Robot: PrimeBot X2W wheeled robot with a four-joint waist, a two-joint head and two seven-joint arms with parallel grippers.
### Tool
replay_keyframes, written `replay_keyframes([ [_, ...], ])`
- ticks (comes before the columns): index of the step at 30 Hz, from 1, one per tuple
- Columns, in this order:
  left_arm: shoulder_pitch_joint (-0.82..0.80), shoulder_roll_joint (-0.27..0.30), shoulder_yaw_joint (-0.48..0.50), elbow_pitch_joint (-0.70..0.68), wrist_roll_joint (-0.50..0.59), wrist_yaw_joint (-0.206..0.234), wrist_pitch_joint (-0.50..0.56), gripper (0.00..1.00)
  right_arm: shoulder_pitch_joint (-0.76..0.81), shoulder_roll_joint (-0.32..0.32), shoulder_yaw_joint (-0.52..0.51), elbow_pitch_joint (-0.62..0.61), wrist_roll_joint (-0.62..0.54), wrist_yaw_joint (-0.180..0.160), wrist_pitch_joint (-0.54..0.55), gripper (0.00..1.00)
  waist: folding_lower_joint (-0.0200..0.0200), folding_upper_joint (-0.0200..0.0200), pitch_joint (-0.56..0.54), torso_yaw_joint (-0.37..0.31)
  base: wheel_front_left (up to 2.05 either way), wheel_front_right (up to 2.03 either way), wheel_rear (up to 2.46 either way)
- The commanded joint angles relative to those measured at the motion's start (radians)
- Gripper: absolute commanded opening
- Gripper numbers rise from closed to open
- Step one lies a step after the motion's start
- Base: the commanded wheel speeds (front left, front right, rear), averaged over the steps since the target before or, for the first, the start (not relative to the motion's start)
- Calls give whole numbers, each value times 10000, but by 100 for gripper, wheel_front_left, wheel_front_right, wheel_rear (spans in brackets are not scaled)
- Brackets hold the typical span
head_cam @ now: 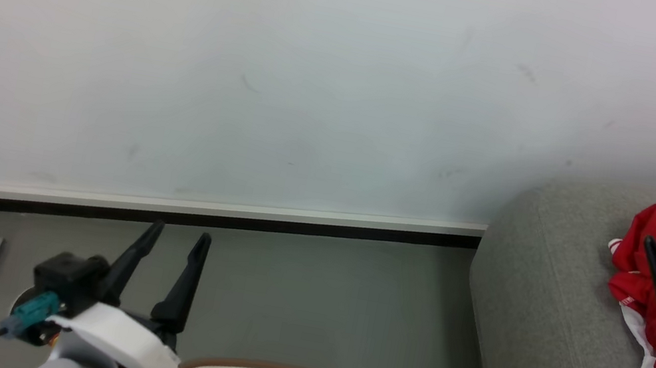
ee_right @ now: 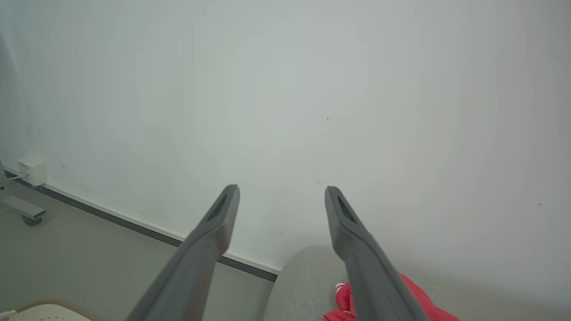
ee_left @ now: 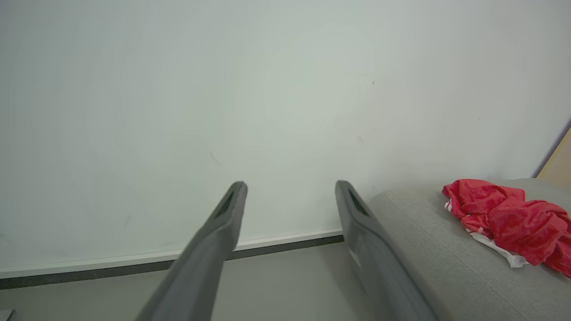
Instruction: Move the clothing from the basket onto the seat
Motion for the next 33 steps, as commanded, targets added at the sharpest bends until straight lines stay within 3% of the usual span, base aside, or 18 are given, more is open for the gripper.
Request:
replay_keyframes([
  [1, 320, 102, 107, -157, 130, 79, 1, 100, 324, 267, -153, -70, -134, -23, -278, 100, 2, 0, -123, 165, 0, 0, 0],
  [8, 1349, 98, 1234, -700, 434, 428, 1, 100, 1479, 1654, -606, 67, -787, -23, -1745, 100, 2, 0, -265, 439, 0, 0, 0],
  [13, 2054, -294, 2278, -1138, 836, 670, 1, 100, 2349, 2638, -1140, 322, -1216, -23, -2655, 100, 2, 0, -352, 564, 0, 0, 0],
  [19, 2949, -816, 3181, -1081, 1708, 950, 1, 100, 3220, 3595, -1585, 631, -1861, -23, -2920, 100, 2, 0, -429, 609, 0, 0, 0],
  [25, 3395, -1350, 3809, -777, 2312, 726, 0, 100, 3617, 4298, -2055, 879, -1955, -23, -2937, 100, 2, 0, -435, 649, 0, 0, 0],
  [33, 3496, -1879, 4409, -337, 2912, 38, 0, 100, 3698, 4410, -1989, 1184, -1974, -23, -2932, 100, 2, 0, -466, 781, 0, 0, 0],
])
